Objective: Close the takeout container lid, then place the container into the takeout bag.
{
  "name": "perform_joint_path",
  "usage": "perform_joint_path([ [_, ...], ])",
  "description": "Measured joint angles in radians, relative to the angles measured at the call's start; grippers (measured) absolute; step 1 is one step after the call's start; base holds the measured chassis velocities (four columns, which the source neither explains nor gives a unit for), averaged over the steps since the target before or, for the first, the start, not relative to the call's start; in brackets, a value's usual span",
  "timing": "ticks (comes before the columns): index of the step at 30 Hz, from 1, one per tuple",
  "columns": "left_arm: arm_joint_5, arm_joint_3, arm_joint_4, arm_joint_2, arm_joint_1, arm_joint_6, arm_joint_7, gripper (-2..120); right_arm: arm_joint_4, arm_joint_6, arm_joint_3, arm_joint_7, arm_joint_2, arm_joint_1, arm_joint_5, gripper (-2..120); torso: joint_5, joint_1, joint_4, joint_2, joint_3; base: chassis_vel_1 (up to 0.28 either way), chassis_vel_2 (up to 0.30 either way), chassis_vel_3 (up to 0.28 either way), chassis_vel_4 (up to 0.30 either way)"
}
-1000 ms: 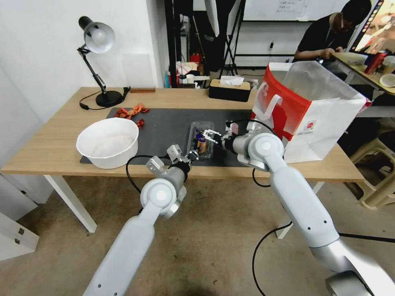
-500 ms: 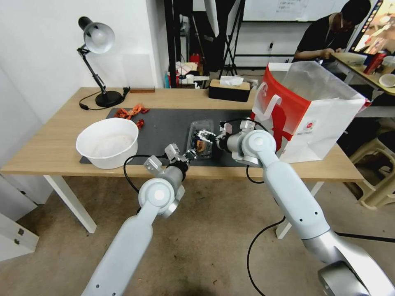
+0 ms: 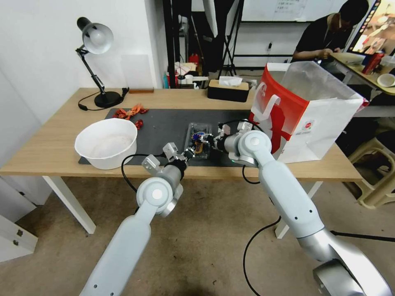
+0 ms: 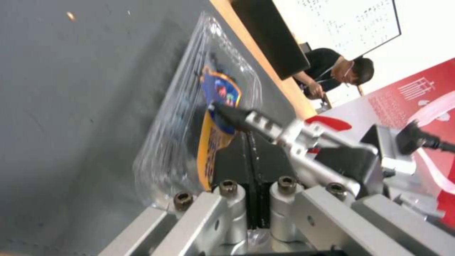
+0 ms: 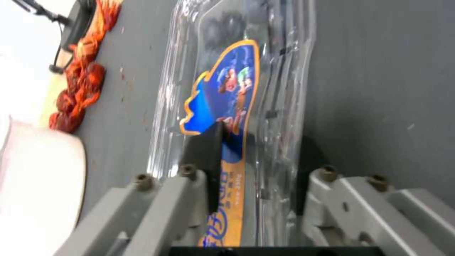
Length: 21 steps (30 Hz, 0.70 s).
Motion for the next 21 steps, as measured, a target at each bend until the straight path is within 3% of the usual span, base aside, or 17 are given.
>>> perform_joint_path([
  [6, 0.002, -0.043, -0.057, 0.024, 0.044, -0.003, 0.014, 0, 0.026, -0.001, 0.014, -0.002, -0.009, -0.013, 0.006, 0, -0.0001, 0.0, 0.0001, 0.0, 0.0, 0.0, 0.0, 0.0, 0.0],
  [13, 0.101, -0.122, -0.132, 0.076, 0.174, -0.013, 0.077, 0, 0.043, -0.002, 0.029, -0.003, -0.026, -0.014, 0.023, 0, -0.0006, 0.0, -0.0002, 0.0, 0.0, 0.0, 0.0, 0.0, 0.0],
  [17, 0.287, -0.206, -0.188, 0.137, 0.312, -0.03, 0.168, 0, 0.053, -0.004, 0.034, -0.013, -0.035, -0.011, 0.037, 0, -0.0006, 0.0, -0.0001, 0.0, 0.0, 0.0, 0.0, 0.0, 0.0],
  [19, 0.306, -0.212, -0.19, 0.141, 0.321, -0.034, 0.178, 0, 0.053, -0.004, 0.035, -0.015, -0.035, -0.011, 0.037, 0, -0.0006, 0.0, -0.0001, 0.0, 0.0, 0.0, 0.0, 0.0, 0.0],
  [21, 0.494, -0.261, -0.205, 0.182, 0.402, -0.08, 0.318, 0, 0.064, -0.003, 0.051, -0.028, -0.044, -0.019, 0.042, 0, -0.0004, 0.0, 0.0002, 0.0, 0.0, 0.0, 0.0, 0.0, 0.0],
])
